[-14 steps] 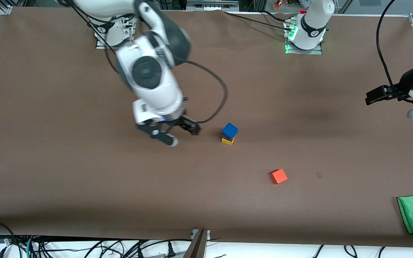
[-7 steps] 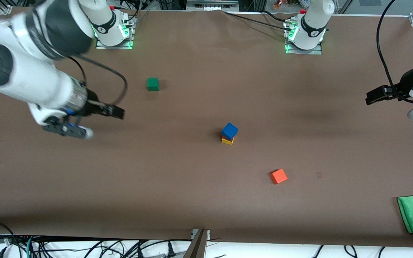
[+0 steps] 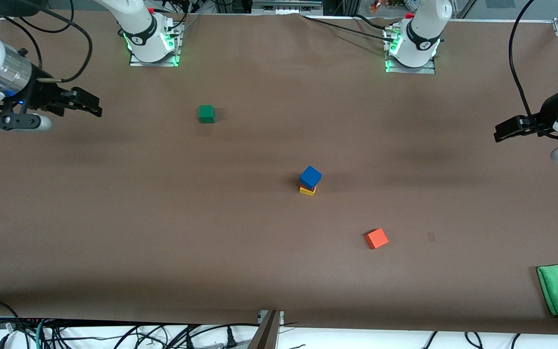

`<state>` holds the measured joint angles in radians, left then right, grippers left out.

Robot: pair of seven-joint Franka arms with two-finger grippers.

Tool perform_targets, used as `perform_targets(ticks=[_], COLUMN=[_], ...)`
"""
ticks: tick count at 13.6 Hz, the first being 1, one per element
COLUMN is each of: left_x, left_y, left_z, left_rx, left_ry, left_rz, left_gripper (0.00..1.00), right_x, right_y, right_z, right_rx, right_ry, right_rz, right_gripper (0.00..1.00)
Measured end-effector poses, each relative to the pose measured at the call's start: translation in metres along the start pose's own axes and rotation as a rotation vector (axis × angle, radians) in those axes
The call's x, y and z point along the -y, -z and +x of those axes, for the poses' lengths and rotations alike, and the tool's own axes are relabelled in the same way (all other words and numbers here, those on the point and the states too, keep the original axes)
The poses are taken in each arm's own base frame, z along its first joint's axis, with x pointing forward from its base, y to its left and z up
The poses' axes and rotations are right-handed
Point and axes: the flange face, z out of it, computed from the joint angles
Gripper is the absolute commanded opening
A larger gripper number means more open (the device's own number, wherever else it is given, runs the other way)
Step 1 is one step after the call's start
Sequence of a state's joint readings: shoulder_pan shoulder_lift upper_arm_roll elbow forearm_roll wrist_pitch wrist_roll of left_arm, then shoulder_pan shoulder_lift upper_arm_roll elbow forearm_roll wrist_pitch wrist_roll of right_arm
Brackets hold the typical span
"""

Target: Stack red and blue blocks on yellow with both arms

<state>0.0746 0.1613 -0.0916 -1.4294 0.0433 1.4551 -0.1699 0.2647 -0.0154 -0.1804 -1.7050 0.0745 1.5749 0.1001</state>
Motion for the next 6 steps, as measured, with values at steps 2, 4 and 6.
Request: perform_targets(ticks=[2,4,6], left_x=[0.0,0.0,0.0], left_y=[0.0,0.0,0.0], left_z=[0.0,0.0,0.0], left_rx=[0.0,0.0,0.0], left_ry=[0.0,0.0,0.0], left_rz=[0.0,0.0,0.0], left_gripper=[1.0,1.0,1.0], right_x=[-0.006,-0.001,0.006], right_y=[-0.004,-0.006,-0.004], right_z=[0.003,0.004,0.006], right_rx=[0.0,-0.003,-0.016], right_ry=[0.023,0.038,0.05], right_rz=[-0.007,-0.026,-0.031], right_gripper=[1.0,1.0,1.0])
